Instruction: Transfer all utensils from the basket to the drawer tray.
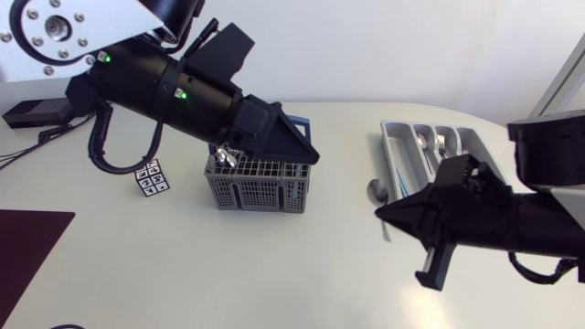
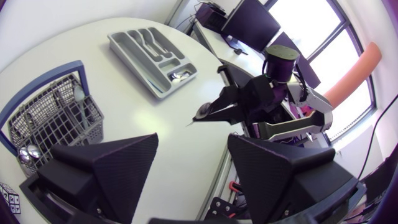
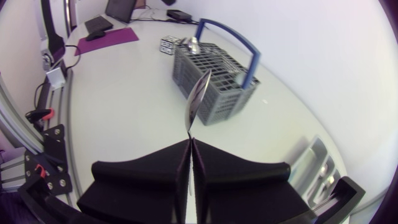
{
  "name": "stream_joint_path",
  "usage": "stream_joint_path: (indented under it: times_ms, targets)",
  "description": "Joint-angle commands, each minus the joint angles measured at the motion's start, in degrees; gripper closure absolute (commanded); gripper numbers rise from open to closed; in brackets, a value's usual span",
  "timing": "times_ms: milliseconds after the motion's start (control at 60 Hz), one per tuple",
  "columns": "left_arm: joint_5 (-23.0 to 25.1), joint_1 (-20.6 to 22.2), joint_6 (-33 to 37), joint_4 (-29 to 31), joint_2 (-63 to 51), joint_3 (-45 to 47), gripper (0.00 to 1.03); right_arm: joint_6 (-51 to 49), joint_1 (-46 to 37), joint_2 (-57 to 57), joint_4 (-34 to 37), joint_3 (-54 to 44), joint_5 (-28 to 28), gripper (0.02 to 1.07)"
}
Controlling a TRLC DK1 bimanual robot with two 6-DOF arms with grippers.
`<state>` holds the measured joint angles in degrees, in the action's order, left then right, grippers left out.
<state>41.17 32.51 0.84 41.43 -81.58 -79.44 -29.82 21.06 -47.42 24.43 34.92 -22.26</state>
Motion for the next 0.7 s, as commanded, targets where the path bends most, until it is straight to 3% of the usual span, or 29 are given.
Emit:
stream_joint_path:
  times_ms: [0,183,350,683]
  targets:
    - [-1.18,-1.22,-1.11,-0.82,-0.07,-0.63,0.20,-6.39,-8.23,0.75,0.36,-2.75,0.29,1.01]
    - [-5.48,-1.75,-0.67,-3.81,-2.00,1.57,0.20,-17.90,-25.72,-1.45,-5.62,-5.74,0.82,1.01]
    - [-8.38,-1.22,-0.23,-6.10,-3.76,2.27,0.20,-25.20,-38.11,-8.74,-15.28,-7.41,0.90,1.01]
    - [-10.41,-0.43,0.65,-6.10,-6.57,2.27,0.20,-32.49,-47.16,-28.08,-35.50,-7.06,7.85,1.01]
